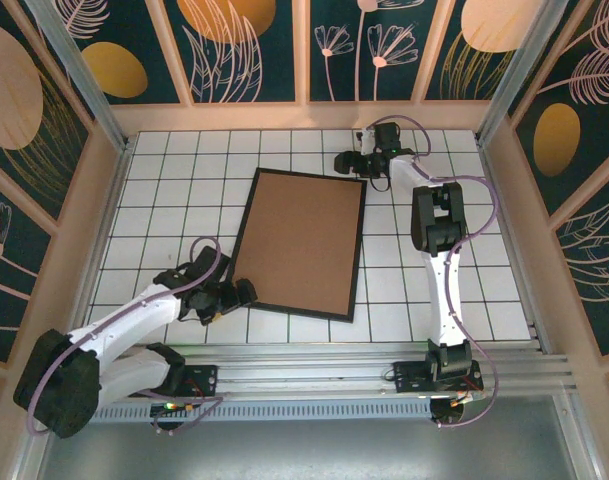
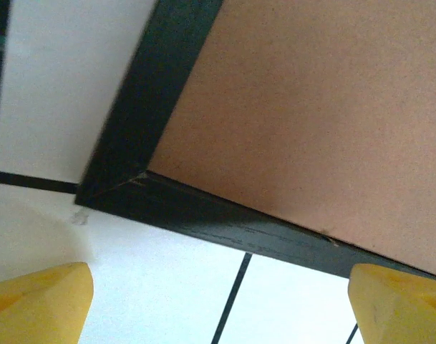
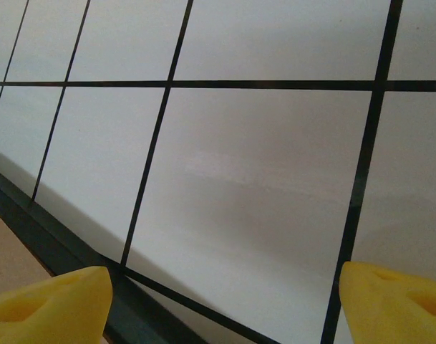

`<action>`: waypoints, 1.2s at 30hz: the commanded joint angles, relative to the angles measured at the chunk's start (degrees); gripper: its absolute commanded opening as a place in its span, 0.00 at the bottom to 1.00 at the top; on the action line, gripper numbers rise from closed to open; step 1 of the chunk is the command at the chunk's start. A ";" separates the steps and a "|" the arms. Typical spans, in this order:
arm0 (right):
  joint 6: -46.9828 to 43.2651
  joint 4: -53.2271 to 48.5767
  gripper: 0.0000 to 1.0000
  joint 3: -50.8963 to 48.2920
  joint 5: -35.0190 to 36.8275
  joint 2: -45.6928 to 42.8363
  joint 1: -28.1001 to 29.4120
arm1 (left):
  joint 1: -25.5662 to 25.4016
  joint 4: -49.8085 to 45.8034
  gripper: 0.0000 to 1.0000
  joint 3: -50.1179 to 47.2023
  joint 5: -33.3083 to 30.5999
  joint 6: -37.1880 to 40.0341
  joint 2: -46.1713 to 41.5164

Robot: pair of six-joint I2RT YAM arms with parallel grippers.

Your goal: Put the photo into the frame

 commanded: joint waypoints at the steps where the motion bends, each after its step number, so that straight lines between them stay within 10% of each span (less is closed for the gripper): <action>1: -2.60 -5.05 0.82 1.57 -2.80 1.45 -0.04 | -0.15 4.46 0.92 1.14 1.51 0.02 1.96; 17: -2.28 -4.72 0.76 -16.59 -7.97 -11.96 -6.05 | 2.37 21.67 0.93 9.00 -4.91 6.56 16.75; 36: 20.23 22.66 0.76 -61.68 -8.24 -38.57 -8.12 | 13.38 31.23 0.93 40.83 -4.18 13.56 47.89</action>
